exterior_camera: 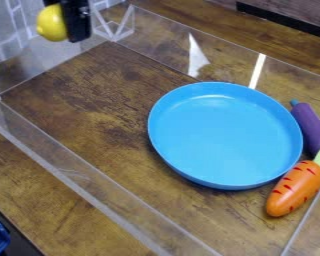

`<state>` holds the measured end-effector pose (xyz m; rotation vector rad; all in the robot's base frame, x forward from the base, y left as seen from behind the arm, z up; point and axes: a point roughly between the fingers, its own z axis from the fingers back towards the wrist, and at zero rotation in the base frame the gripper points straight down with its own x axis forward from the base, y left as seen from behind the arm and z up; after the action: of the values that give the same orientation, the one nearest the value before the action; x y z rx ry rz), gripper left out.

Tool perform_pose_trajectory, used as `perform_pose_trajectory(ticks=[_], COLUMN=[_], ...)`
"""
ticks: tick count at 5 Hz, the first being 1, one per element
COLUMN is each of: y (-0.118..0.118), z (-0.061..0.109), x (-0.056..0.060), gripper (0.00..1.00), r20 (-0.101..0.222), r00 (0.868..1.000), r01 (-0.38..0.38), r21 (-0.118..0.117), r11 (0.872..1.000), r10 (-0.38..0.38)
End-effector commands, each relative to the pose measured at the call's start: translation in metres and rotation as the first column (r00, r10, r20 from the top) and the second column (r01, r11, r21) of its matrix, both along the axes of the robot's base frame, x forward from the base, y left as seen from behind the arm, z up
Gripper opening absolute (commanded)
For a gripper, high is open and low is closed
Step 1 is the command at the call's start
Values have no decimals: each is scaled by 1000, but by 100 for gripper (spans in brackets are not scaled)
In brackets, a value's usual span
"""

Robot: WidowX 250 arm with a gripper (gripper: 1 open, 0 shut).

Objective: Put the lemon on the blue tray

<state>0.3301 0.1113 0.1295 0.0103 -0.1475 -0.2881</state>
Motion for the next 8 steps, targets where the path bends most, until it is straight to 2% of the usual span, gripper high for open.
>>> perform_pose_trajectory(ticks=[1, 2, 3, 4, 5, 6, 7, 8], y=[-42, -88, -135, -165, -182, -200, -211, -212], z=[27, 25, 20, 13, 5, 6, 4, -4], x=[0, -3, -8, -3, 4, 8, 11, 7], gripper=[0, 0, 0, 0, 0, 0, 0, 0], r20=[78, 78, 72, 65, 64, 68, 67, 60], r00=[994, 985, 972, 967, 973, 972, 976, 982], r01=[79, 152, 225, 247, 223, 225, 208, 179], r21=[22, 11, 5, 5, 6, 12, 9, 3], r11=[997, 988, 974, 969, 975, 974, 978, 984], r10=[-81, -152, -225, -247, -223, -225, -208, -179])
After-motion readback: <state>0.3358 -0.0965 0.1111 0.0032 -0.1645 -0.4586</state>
